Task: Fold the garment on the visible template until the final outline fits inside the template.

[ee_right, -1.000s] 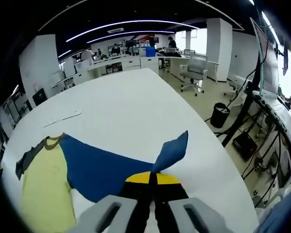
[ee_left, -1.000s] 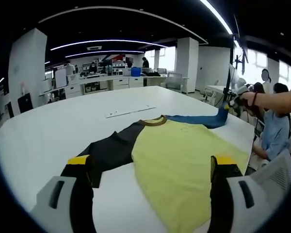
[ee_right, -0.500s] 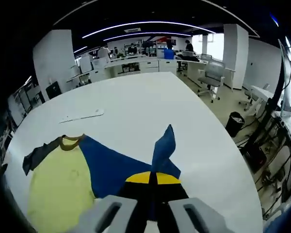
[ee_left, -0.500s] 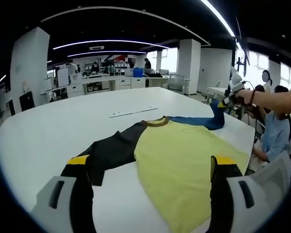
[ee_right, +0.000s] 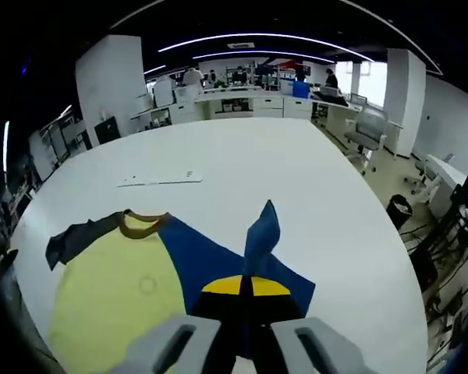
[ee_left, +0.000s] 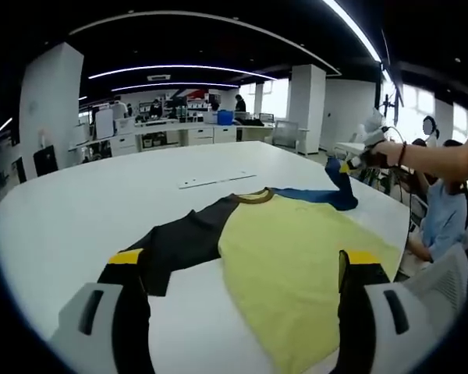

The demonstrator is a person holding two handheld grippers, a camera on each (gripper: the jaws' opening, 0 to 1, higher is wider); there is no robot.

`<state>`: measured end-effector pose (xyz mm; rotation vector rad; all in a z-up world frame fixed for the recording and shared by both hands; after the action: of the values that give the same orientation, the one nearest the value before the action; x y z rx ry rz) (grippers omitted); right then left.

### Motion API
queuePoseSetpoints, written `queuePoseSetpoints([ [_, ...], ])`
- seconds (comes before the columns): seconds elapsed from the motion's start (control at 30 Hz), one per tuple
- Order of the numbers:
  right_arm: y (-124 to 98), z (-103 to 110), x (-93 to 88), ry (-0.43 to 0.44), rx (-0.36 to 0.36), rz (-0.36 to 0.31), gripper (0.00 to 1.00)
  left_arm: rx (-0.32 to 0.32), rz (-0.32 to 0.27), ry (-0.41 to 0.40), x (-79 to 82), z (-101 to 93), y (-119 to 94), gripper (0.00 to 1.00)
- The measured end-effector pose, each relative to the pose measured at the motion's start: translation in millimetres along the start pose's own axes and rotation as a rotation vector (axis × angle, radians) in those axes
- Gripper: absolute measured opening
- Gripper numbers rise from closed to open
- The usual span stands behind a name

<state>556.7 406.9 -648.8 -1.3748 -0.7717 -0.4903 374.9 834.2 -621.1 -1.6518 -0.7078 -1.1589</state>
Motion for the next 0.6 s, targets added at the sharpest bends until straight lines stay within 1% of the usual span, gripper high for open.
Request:
queuePoseSetpoints([
  [0.2,6,23,6.4,-0.033,0.035,0.0,0.0,0.0,0.002,-0.003,-0.9,-0.8,-1,0.99],
  [0.37,10,39,10.5,-0.041,0.057,-0.003,0.0,-0.009,0.005,-0.012,-3.3,-2.2,-2,0.99],
  [0.6,19,68,14.9,-0.058,0.107,0.002,0.0,-0.016,0.011,-0.019,-5.0,-3.7,-2,0.99],
])
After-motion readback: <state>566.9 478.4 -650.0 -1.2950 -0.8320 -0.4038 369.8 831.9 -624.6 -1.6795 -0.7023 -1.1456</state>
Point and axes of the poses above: the point that each gripper's makers call its tool centre point, and the gripper's own axes: y roughly forward along the fingers, z roughly to its left, x roughly out of its top, the point moved 4 cm from there along -y, roughly backward along the fingers, and after that the axes turned 2 degrees about -y, right-handed, at the moved point
